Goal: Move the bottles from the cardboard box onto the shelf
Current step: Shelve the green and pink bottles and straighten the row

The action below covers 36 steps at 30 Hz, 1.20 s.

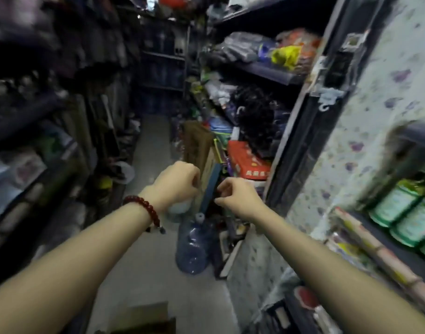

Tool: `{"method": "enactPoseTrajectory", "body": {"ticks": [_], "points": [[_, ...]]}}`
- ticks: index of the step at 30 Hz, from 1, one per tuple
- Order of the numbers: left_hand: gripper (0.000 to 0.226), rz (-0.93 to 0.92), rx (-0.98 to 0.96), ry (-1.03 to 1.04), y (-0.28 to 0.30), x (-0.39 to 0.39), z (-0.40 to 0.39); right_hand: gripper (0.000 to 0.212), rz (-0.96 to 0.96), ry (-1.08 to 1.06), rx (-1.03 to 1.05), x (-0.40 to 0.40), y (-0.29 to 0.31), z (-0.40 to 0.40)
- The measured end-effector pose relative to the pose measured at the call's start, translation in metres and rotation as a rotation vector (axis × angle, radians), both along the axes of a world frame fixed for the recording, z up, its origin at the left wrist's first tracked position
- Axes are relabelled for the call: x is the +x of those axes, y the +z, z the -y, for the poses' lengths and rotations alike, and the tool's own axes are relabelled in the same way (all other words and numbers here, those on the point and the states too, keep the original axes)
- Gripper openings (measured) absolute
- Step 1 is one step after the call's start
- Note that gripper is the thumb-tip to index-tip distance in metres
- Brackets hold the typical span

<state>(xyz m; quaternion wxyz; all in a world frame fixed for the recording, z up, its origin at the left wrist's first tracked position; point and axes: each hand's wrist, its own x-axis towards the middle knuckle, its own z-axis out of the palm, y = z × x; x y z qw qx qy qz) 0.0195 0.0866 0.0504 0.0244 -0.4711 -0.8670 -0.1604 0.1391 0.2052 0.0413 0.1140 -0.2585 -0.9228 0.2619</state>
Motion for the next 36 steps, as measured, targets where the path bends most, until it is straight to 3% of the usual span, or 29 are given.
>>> {"method": "enactPoseTrajectory", "body": {"ticks": [7, 14, 21, 25, 31, 36], "points": [[0.020, 0.169, -0.195, 0.168, -0.102, -0.088, 0.074, 0.027, 0.112, 0.108, -0.146, -0.102, -0.095, 0.060], [0.022, 0.358, -0.335, 0.256, -0.234, -0.135, 0.093, 0.028, 0.293, 0.121, -0.256, -0.148, -0.225, 0.068], [0.023, 0.536, -0.431, 0.295, -0.410, -0.127, 0.109, 0.031, 0.536, 0.207, -0.332, -0.148, -0.396, 0.073], [0.011, 0.608, -0.467, 0.334, -0.514, -0.112, 0.133, 0.024, 0.607, 0.265, -0.404, -0.137, -0.505, 0.082], [0.010, 0.708, -0.606, 0.349, -0.658, -0.093, 0.167, 0.022, 0.622, 0.322, -0.541, -0.111, -0.659, 0.108], [0.028, 0.659, -0.568, 0.407, -0.742, -0.082, 0.190, 0.009, 0.558, 0.291, -0.638, -0.091, -0.755, 0.125]]}}
